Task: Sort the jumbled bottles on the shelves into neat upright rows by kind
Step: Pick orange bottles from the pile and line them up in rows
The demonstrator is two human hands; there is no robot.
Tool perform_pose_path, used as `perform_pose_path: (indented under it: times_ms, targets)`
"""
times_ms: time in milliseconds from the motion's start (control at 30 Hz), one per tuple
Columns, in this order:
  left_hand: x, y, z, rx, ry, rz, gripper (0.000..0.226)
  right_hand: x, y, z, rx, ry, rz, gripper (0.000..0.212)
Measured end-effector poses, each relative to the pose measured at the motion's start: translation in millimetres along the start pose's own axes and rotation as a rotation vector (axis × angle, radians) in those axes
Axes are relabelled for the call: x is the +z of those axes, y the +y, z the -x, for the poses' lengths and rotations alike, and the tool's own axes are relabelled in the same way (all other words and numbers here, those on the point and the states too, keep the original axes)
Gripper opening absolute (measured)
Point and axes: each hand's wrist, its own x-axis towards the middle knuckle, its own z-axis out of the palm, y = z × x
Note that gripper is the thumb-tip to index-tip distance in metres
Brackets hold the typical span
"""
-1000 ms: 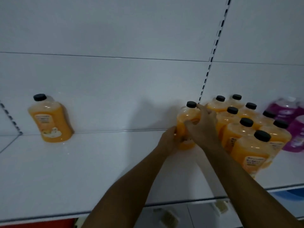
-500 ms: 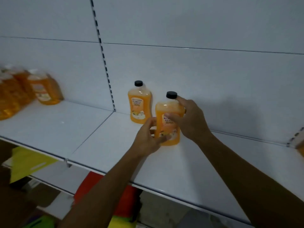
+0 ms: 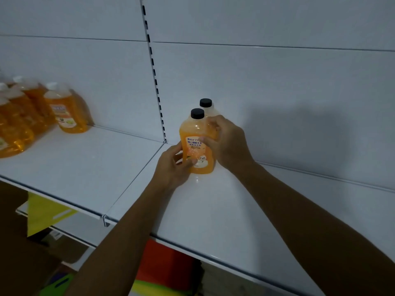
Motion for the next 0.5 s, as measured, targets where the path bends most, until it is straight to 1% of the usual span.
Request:
perform_pose_path:
  times_ms: [67, 233, 500]
  targets:
    - [-1, -4, -6, 0.022, -0.022, -0.079, 0.035, 2, 3, -4, -0.001, 0.016, 0.042, 0.05]
    - [-5, -10, -8, 0.063, -0.082, -0.18, 0.034, 6, 7, -6, -0.045, 0.019, 0.129, 0.049]
    - [-4, -11, -6, 0.059, -0.078, -0.327, 0.034, 4, 4, -1, -0.042, 0.033, 0.186, 0.048]
